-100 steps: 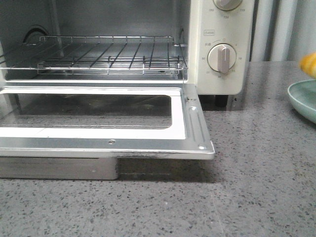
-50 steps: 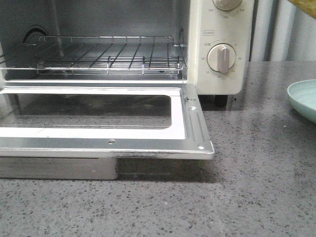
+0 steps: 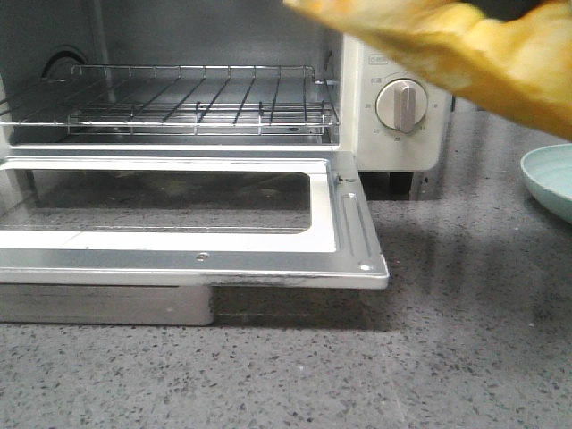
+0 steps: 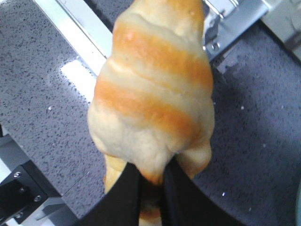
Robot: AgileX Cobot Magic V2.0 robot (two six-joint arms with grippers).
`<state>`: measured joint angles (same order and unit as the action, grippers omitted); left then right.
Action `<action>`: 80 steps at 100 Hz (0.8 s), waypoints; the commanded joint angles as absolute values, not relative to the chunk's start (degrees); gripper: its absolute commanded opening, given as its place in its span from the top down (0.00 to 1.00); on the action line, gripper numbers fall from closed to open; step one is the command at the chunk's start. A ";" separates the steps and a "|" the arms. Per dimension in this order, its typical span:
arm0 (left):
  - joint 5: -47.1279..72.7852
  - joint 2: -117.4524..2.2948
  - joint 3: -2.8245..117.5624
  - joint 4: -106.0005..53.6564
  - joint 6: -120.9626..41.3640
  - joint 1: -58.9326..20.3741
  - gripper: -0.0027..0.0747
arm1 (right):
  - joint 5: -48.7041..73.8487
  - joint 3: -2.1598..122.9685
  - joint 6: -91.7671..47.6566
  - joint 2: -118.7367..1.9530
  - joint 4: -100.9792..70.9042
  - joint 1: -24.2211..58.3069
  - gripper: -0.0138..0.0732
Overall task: Put bread in oven
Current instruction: 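Lift the croissant with the right gripper and carry it toward the oven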
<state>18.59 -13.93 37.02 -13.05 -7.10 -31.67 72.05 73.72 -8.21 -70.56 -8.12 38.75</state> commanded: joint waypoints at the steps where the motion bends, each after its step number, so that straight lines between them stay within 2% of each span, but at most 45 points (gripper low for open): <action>1: 13.96 -14.71 38.83 -13.40 -7.15 -31.82 0.99 | 74.78 77.55 -9.15 -72.16 -5.67 40.18 0.92; 37: 13.96 -14.71 38.83 -13.40 -7.15 -31.82 0.99 | 74.78 88.70 -9.15 -83.47 12.77 50.97 0.92; 80: 14.15 -14.71 38.83 -13.40 -7.15 -31.82 0.99 | 65.07 93.68 -9.15 -89.83 21.95 51.41 0.92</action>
